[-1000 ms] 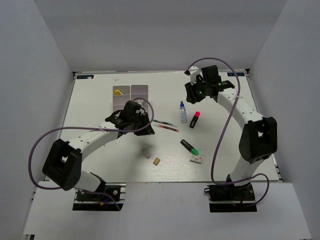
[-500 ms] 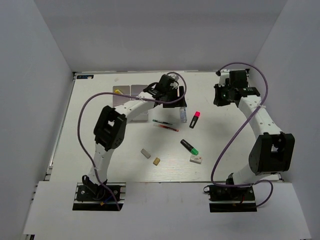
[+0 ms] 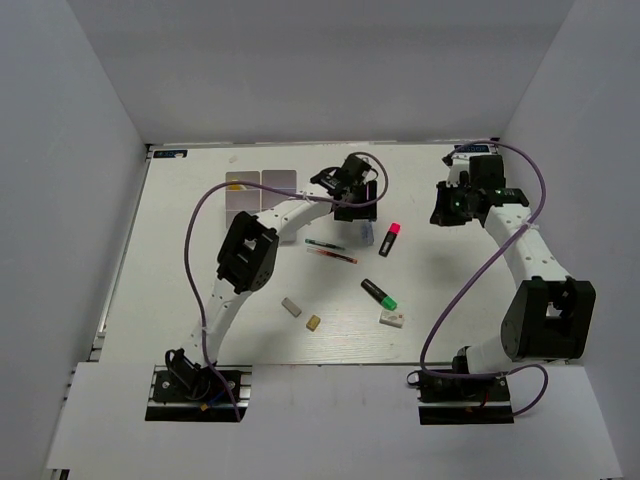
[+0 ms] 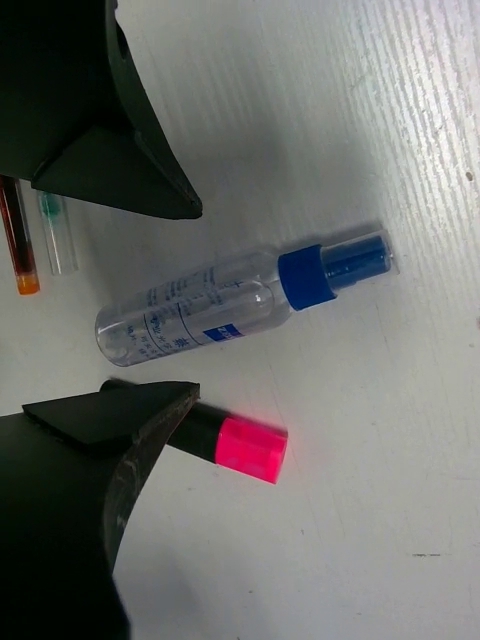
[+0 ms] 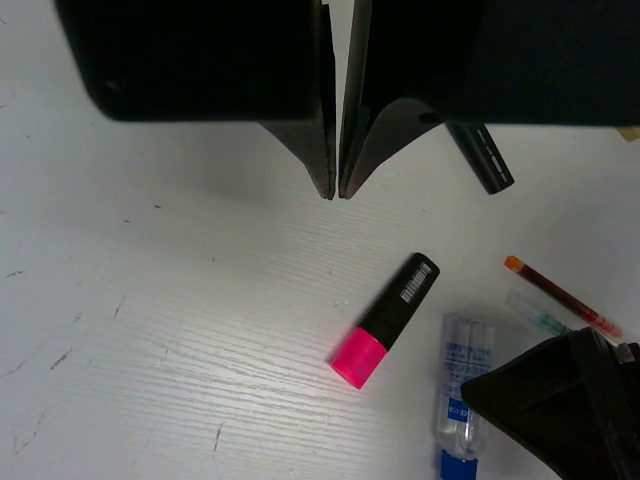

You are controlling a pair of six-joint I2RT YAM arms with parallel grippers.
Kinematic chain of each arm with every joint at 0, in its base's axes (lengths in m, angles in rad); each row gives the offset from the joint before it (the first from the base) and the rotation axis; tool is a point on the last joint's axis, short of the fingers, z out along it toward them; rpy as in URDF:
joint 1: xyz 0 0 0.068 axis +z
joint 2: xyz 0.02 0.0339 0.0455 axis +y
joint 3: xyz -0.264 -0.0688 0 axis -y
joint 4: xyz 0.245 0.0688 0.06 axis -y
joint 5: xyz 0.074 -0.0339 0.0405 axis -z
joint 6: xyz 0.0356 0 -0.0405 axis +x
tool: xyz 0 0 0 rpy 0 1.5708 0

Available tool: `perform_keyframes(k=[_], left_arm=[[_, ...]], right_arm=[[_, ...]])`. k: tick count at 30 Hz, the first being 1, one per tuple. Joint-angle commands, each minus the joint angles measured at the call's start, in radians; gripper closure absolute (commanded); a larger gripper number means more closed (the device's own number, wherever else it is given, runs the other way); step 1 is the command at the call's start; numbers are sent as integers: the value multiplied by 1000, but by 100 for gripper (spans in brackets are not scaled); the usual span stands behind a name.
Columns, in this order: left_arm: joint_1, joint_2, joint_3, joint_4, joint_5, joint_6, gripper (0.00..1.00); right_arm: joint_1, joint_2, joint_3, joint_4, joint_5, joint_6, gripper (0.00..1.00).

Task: Sort the stationery into containers
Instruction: Grab a piece of stationery with the left arm

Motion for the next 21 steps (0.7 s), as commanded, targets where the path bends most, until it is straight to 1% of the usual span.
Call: perform_keyframes(k=[1,5,8,10,11,13,16,17,19,20,21], left_arm=[[-29,-7,51,-18,-67,-8,25],[-57,36,114,-64,-128,-17,27],[-66,65,139,-93,-170,-28,32],[-66,88,139,-119,-197,-40,38],[-66,98,166,-130,-206,-40,38],[-66,124,189,-176,-217,-40,41],[-66,136,179,-190,-239,-51,50],[-66,125,157,-190,-249,-51,57],[-66,110,124,-190,-259,-51,63],[-66,90,110,-178,-259,-51,71],[-66,78,101,-177,-259,-51,74]], right_arm=[[-10,-32,-22,20,-44,19,90],[-13,-38,-33,20,-66,27,90],[-13,-37,-39,26,-83,30,90],[-12,-38,-42,27,-92,30,88],[-13,-38,-44,27,-92,31,88],[-15,-41,-47,30,-100,30,88],[-12,-49,-56,31,-107,27,88],[-13,-51,-59,32,-107,25,88],[-12,-55,-68,34,-109,27,88],[-13,-55,-70,37,-107,25,88],[-10,-57,-73,35,-109,27,88]])
